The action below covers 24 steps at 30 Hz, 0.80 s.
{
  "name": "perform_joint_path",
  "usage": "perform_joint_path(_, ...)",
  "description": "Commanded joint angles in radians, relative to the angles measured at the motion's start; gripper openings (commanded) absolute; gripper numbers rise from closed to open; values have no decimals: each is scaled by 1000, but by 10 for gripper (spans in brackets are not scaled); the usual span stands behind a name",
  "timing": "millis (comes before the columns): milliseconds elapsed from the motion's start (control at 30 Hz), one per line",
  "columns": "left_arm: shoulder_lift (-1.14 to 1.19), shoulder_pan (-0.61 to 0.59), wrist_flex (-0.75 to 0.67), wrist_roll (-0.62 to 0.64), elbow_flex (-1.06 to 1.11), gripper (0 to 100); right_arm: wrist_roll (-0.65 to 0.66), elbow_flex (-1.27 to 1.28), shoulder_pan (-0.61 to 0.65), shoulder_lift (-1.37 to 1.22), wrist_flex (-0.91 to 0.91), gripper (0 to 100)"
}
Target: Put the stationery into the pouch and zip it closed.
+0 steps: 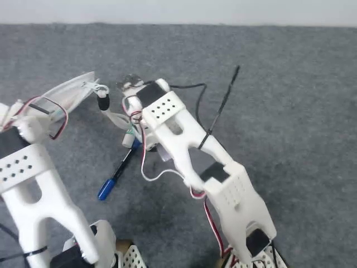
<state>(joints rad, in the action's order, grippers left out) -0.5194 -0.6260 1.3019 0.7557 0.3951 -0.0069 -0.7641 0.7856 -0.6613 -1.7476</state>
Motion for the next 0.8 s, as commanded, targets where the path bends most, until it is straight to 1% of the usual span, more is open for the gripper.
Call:
perform_joint_path(0, -9, 31, -29, 11, -61, 10, -14, -46, 12, 166, -44, 6)
perform_joint_path(167, -12, 66, -26, 11, -59, 10, -14, -41, -7, 269, -47, 6)
perform_joint_path(467, -18, 144, -25, 9, -65, 10, -15, 112, -5, 552, -41, 6)
perform_joint_path(600, -74, 192, 17, 3, -65, 10, -17, 160, -5, 656, -38, 6)
perform_joint_path(667, -117, 222, 31, -31, -61, 10, -17, 192, -5, 697, -15, 6)
perform_joint_path(767, -172, 250, 26, -48, -35, 10, -17, 250, -5, 754, 25, 6)
